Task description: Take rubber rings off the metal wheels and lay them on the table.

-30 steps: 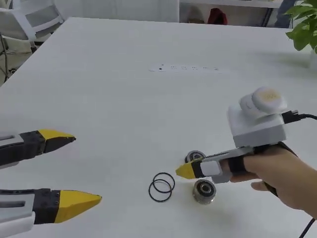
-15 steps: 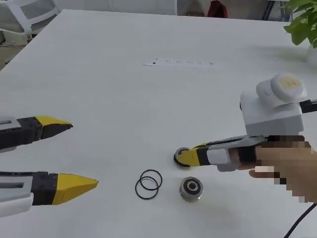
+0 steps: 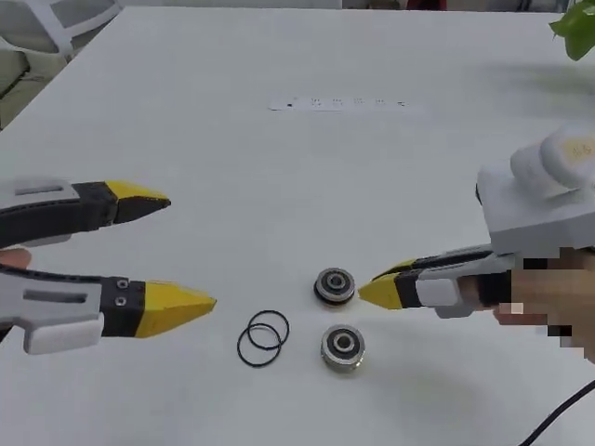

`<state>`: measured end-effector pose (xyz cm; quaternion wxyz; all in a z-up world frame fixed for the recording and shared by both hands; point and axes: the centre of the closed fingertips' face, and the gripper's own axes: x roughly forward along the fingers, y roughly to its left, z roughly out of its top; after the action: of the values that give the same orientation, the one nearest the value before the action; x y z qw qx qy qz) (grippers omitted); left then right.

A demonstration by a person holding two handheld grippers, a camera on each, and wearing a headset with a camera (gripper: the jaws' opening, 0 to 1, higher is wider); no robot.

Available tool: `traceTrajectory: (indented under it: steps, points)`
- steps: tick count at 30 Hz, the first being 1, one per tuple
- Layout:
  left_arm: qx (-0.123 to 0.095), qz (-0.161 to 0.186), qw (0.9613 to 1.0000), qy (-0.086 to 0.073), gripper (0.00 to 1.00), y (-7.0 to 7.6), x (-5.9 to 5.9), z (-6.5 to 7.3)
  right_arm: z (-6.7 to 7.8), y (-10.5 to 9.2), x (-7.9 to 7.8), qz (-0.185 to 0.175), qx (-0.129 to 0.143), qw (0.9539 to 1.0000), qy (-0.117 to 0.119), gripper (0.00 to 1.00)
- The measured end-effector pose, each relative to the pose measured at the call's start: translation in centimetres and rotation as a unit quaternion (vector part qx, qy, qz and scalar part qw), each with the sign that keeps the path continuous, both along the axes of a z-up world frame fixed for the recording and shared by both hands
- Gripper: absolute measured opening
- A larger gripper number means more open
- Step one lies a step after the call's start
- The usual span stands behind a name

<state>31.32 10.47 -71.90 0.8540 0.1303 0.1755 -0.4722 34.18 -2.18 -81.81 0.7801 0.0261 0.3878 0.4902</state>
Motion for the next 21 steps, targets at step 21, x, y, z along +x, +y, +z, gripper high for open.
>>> traceTrajectory:
  steps: [21]
  points:
    - [0.018,-0.049,0.9986,-0.007,0.48,-8.1,4.4,-0.7,-1.7,-0.8,0.9,0.02,0.013,0.9994,-0.025,0.14]
